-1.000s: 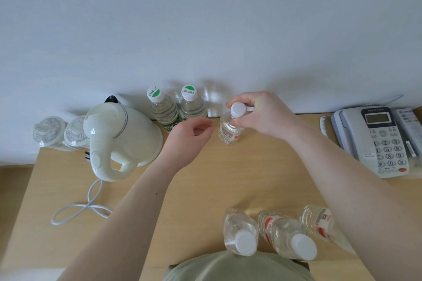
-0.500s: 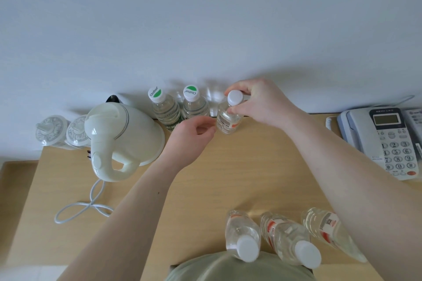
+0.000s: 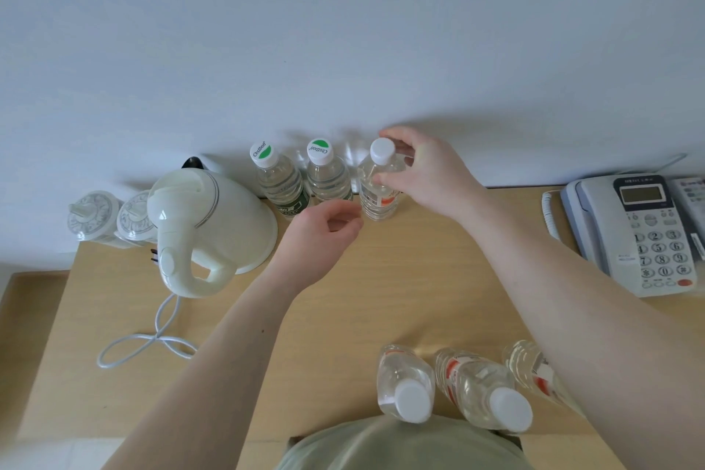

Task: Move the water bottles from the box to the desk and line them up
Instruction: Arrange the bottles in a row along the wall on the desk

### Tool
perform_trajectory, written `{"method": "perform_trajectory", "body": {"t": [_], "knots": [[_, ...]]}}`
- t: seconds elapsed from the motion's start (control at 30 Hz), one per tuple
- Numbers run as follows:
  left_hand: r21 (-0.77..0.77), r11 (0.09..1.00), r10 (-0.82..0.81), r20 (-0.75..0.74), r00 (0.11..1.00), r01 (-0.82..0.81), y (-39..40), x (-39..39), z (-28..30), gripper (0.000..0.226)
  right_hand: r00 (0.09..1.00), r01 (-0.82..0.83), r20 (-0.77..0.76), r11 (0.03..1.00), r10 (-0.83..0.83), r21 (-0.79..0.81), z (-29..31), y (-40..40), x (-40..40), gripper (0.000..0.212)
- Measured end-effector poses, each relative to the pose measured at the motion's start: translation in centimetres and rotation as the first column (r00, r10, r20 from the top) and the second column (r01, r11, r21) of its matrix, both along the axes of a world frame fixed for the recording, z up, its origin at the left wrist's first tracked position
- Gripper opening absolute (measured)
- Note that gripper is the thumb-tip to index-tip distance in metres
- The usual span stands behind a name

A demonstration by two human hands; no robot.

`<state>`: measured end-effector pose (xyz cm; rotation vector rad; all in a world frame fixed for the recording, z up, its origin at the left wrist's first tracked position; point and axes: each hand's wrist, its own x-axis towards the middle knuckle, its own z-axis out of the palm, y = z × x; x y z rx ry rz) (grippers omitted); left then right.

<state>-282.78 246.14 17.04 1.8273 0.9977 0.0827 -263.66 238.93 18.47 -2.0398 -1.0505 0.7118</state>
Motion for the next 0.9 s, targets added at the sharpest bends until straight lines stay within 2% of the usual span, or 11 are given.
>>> {"method": "perform_trajectory", "body": {"t": [0.13, 0.27, 0.4, 0.6, 0.9], "knots": [[0.0, 1.0, -0.011, 0.009, 1.0, 0.011, -0.5, -0.3, 0.2, 0.021, 1.0, 0.028, 0.003, 0.999, -0.028, -0.025, -0.1, -0.7, -0.1, 0.073], [-0.011, 1.0, -0.015, 0.007, 1.0, 0.015, -1.1, -0.7, 0.3, 0.022, 0.999, 0.037, 0.005, 0.997, -0.037, -0.074, 0.2, -2.1, -0.4, 0.063], [-0.019, 1.0, -0.022, 0.011, 1.0, 0.022, -1.9, -1.3, 0.4, 0.023, 0.997, 0.062, -0.042, 0.99, -0.068, -0.128, 0.8, -4.6, -1.3, 0.063], [-0.047, 0.998, -0.049, 0.002, 0.999, 0.049, -3.7, -2.5, 0.5, 0.022, 0.997, -0.045, -0.067, 0.971, 0.03, -0.233, 1.5, -8.6, -3.5, 0.056], [-0.086, 0.994, -0.074, 0.004, 0.997, 0.074, -6.8, -3.5, 0.7, 0.022, 0.988, -0.135, -0.107, 0.954, 0.11, -0.269, 2.2, -13.1, -5.8, 0.056]]}}
